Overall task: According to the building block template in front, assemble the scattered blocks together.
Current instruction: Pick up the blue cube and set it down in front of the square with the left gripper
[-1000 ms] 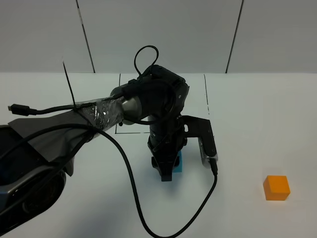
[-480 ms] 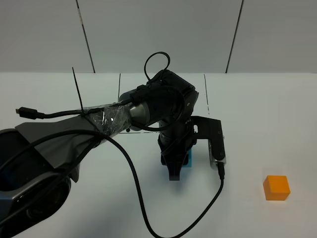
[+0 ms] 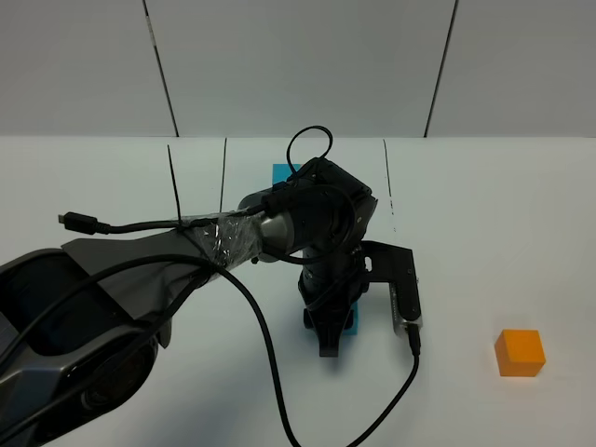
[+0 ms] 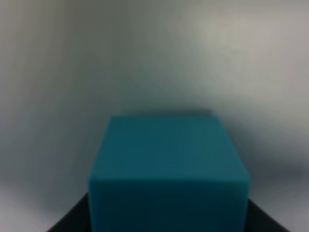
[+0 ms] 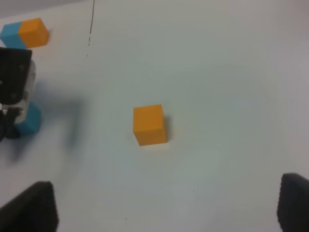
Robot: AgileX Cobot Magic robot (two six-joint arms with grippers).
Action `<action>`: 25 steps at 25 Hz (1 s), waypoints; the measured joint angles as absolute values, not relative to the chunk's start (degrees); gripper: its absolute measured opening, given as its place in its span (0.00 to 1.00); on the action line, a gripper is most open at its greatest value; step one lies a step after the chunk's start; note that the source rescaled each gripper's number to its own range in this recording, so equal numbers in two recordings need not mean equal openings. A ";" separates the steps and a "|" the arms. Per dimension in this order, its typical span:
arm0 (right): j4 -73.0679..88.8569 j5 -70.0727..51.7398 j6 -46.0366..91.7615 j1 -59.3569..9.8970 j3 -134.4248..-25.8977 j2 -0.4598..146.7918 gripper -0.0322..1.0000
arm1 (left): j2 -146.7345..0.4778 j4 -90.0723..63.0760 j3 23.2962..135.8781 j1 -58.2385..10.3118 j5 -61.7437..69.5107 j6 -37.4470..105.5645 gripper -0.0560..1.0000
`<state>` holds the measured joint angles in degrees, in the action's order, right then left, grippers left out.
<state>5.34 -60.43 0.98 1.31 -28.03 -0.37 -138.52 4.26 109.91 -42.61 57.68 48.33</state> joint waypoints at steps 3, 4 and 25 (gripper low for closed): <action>5.34 -60.43 0.98 1.31 -28.03 -0.37 0.82 | -138.52 3.95 109.91 -42.73 57.35 48.13 0.05; 5.34 -60.43 0.98 1.31 -28.03 -0.37 0.82 | -138.52 3.68 109.91 -42.73 57.40 47.94 0.05; 5.34 -60.43 0.98 1.31 -28.03 -0.37 0.82 | -139.31 2.94 109.91 -42.73 57.16 46.89 0.05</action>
